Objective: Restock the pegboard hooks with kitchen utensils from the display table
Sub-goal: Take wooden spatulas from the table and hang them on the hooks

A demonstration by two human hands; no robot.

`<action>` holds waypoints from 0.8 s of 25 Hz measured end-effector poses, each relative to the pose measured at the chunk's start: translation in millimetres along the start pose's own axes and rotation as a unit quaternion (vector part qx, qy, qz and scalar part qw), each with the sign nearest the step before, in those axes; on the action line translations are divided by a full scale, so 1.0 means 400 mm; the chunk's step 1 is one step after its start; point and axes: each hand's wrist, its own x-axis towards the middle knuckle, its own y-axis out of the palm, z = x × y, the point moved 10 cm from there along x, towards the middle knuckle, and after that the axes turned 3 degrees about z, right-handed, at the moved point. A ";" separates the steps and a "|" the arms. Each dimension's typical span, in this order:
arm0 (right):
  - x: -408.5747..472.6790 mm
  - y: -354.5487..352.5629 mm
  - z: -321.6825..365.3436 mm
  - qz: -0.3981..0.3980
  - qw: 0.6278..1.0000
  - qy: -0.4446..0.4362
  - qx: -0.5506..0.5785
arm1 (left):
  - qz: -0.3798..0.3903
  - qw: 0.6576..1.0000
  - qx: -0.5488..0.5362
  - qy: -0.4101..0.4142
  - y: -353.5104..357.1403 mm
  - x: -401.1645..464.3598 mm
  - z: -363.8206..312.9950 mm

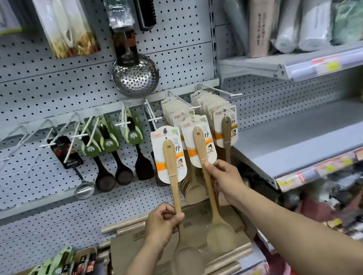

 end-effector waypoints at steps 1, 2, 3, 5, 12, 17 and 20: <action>0.009 0.000 -0.006 0.005 1.000 0.001 0.008 | 0.001 1.000 0.001 -0.002 0.009 0.006 0.002; 0.019 0.004 -0.009 0.012 1.000 0.005 0.014 | 0.002 1.000 0.003 -0.005 0.015 0.011 0.005; 0.033 0.009 -0.008 0.017 1.000 0.009 0.016 | 0.001 1.000 0.003 -0.005 0.018 0.018 0.007; 0.061 0.017 -0.004 0.026 0.999 0.016 0.009 | 0.004 1.000 -0.003 -0.004 0.023 0.029 0.004; 0.144 0.049 0.005 0.039 0.998 0.043 0.009 | 0.000 1.000 -0.012 0.002 0.020 0.050 -0.012; 0.158 0.001 -0.006 -0.027 0.994 0.080 -0.063 | 0.006 1.000 -0.020 0.013 0.041 0.039 -0.013; 0.114 -0.039 0.035 -0.101 0.990 0.034 -0.089 | 0.011 1.000 -0.016 0.024 0.070 0.041 -0.018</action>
